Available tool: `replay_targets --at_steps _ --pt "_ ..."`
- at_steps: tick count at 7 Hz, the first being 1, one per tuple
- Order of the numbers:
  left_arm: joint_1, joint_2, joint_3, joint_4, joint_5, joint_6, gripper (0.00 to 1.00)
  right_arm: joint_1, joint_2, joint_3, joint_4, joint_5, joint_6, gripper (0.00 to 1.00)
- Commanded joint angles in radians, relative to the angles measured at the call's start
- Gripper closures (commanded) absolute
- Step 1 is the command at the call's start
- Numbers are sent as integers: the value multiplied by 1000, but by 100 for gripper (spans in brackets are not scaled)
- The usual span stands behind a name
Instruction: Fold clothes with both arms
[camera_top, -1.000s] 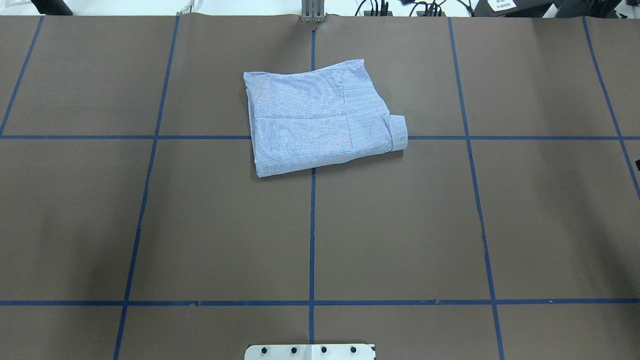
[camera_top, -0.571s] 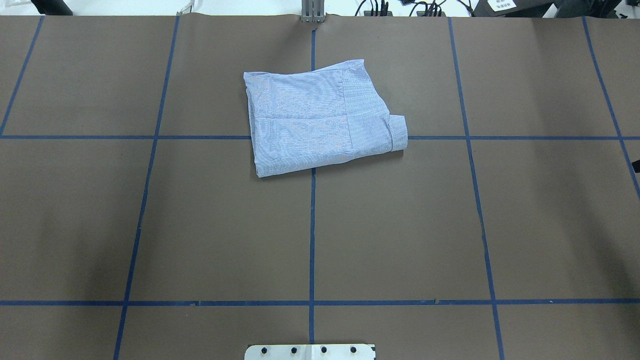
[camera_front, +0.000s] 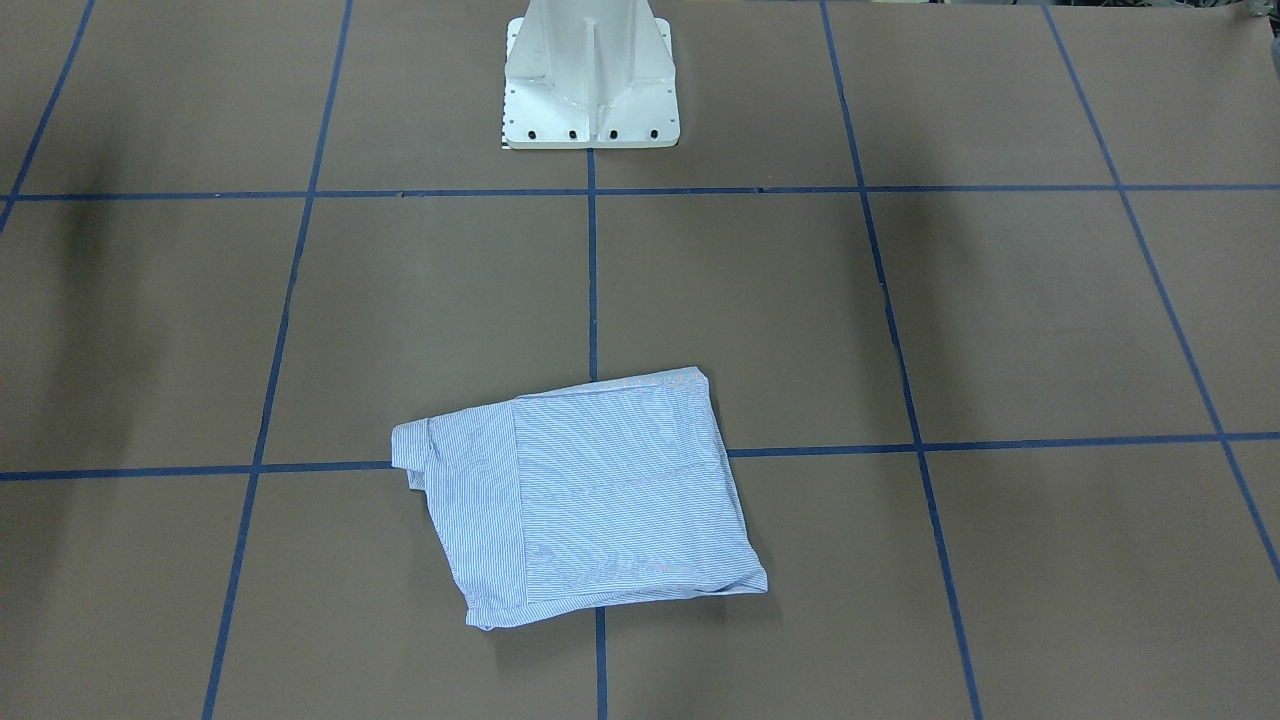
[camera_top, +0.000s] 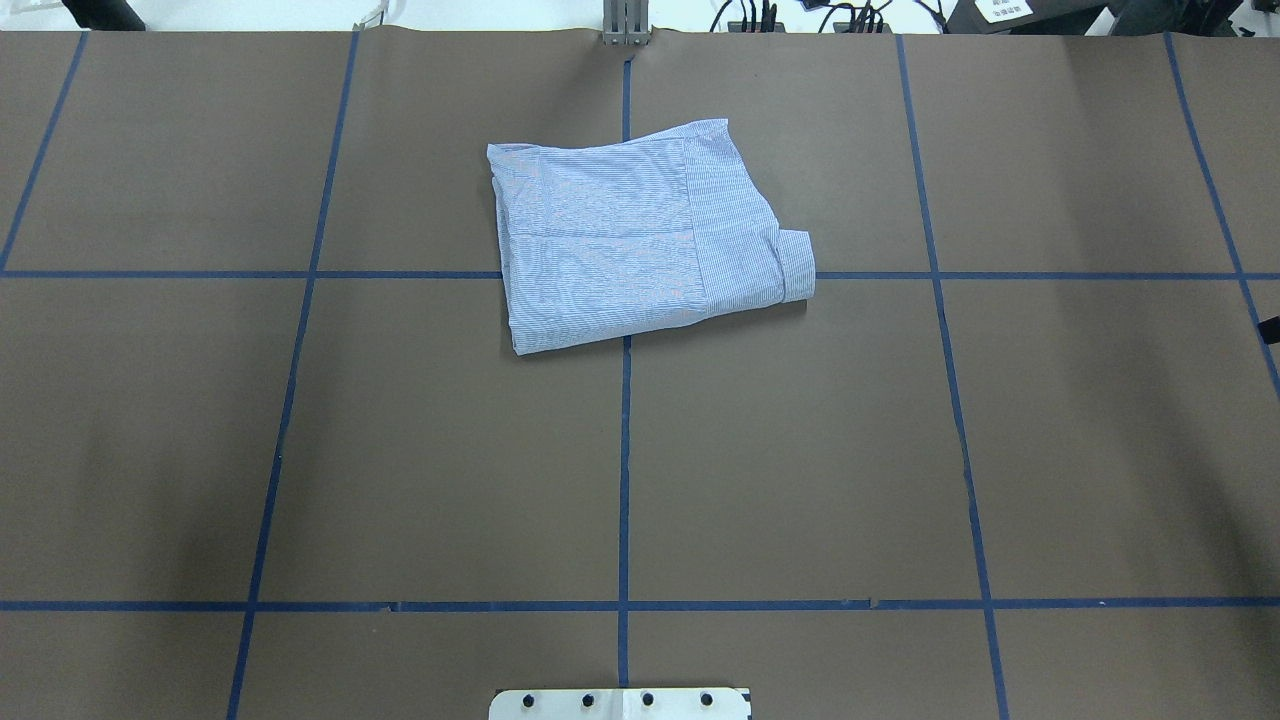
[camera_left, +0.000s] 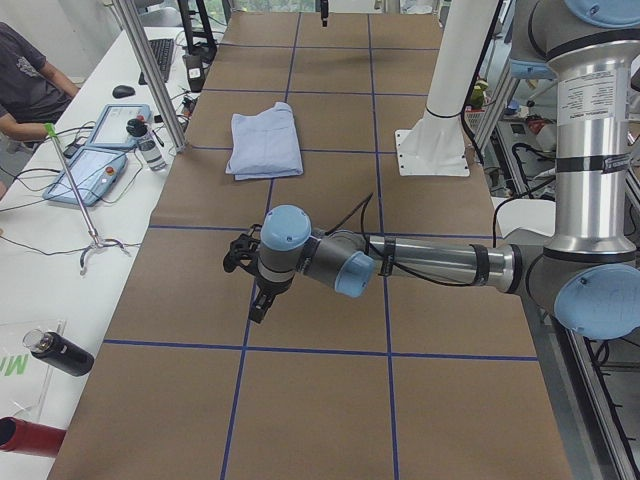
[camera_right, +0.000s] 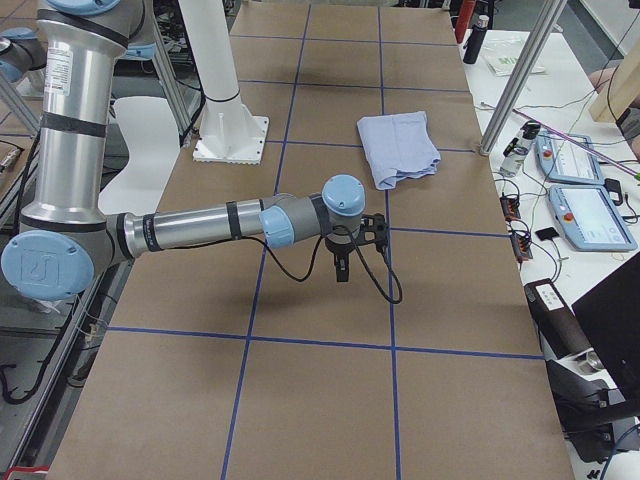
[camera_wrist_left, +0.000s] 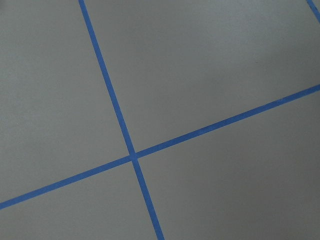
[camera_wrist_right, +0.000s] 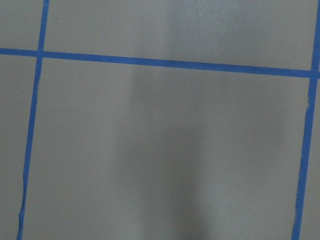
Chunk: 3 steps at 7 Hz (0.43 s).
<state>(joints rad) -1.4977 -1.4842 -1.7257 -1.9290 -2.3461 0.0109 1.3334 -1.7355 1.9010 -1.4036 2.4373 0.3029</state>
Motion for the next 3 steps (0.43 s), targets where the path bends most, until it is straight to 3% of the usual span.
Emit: replay_targets --at_steps 1,3 --pt "-1 -1 -29 7 2 0 0 3 -1 3 0 -3 1 0" --pt "1 -1 -37 7 1 0 0 10 -3 3 0 -10 -1 0"
